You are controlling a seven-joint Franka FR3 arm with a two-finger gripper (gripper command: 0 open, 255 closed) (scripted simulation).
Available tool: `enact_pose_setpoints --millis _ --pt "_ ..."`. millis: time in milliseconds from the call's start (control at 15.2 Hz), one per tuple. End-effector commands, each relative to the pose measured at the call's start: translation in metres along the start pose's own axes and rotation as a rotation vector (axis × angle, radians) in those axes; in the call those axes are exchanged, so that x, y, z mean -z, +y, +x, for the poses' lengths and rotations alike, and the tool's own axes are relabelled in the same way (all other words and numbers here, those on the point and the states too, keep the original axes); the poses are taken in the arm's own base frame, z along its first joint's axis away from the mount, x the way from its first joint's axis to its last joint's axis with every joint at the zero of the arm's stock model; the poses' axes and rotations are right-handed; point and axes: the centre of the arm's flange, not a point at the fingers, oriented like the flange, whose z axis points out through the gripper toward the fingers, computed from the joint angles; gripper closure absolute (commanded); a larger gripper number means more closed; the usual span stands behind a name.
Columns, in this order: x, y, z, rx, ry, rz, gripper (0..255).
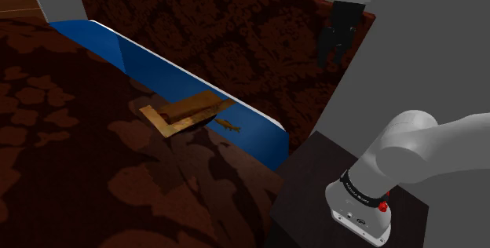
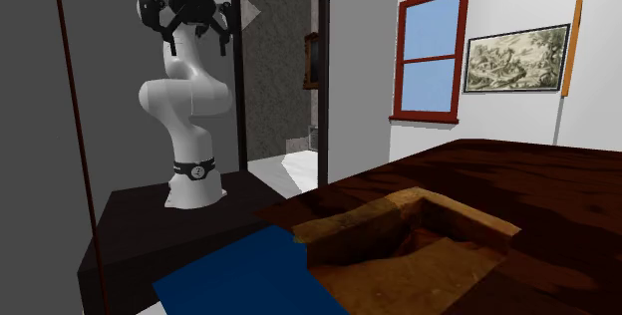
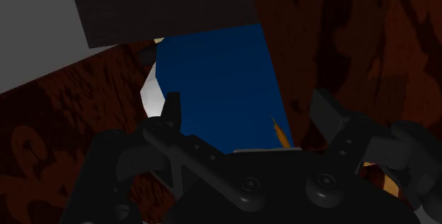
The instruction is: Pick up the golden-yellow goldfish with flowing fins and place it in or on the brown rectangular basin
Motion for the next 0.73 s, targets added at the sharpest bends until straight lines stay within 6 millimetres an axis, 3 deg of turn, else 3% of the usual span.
enact_pose_setpoints --millis 0,660 --pt "0.000 0.000 0.000 0.000 0.000 0.000 0" --pt "-0.093 -0.034 0.085 0.151 0.016 -0.011 0"
